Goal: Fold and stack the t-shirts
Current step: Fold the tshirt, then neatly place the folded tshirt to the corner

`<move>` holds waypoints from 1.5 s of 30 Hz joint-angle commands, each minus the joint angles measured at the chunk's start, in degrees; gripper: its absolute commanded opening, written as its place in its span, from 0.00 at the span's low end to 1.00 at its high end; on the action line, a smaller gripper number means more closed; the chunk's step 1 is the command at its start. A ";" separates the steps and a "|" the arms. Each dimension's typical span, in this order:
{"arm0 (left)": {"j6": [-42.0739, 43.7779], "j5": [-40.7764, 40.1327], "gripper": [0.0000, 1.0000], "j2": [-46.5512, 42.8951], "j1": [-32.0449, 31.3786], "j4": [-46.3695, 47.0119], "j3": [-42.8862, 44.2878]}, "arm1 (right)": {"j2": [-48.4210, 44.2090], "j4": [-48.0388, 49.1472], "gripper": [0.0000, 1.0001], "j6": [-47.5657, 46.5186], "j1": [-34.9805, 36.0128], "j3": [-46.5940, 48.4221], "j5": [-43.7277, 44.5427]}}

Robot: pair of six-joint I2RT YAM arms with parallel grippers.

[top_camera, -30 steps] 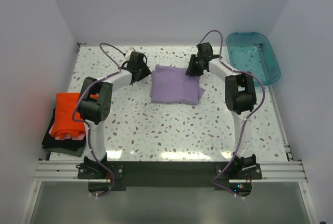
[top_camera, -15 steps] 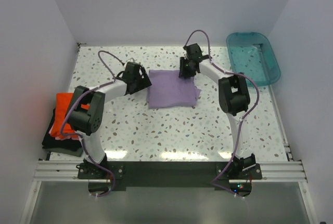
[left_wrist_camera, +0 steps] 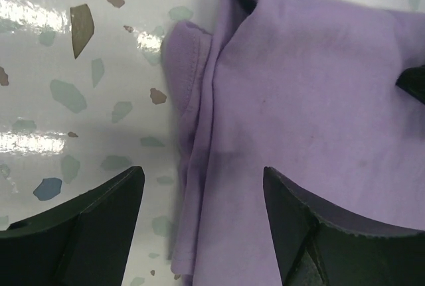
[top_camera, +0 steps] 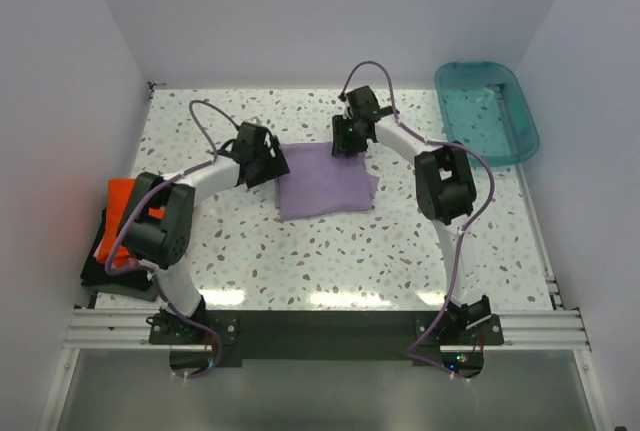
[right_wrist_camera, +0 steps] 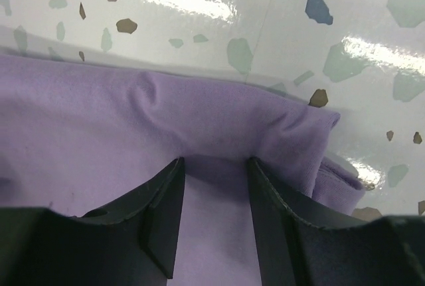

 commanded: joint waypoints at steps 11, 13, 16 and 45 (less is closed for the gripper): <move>-0.67 -2.11 0.66 11.42 -3.23 -9.03 9.26 | -7.73 -5.51 0.47 1.24 0.38 0.04 0.82; -0.84 -1.85 0.63 12.39 -3.94 -8.85 9.26 | -9.66 -4.36 0.48 2.29 0.21 -1.27 0.74; -1.37 -1.58 0.58 13.18 -4.55 -8.24 8.65 | -11.87 -4.45 0.49 2.73 0.03 -1.37 0.74; -17.10 -11.42 0.00 5.36 8.88 -45.75 32.81 | -21.19 -1.64 0.48 7.31 -0.50 -6.73 -4.62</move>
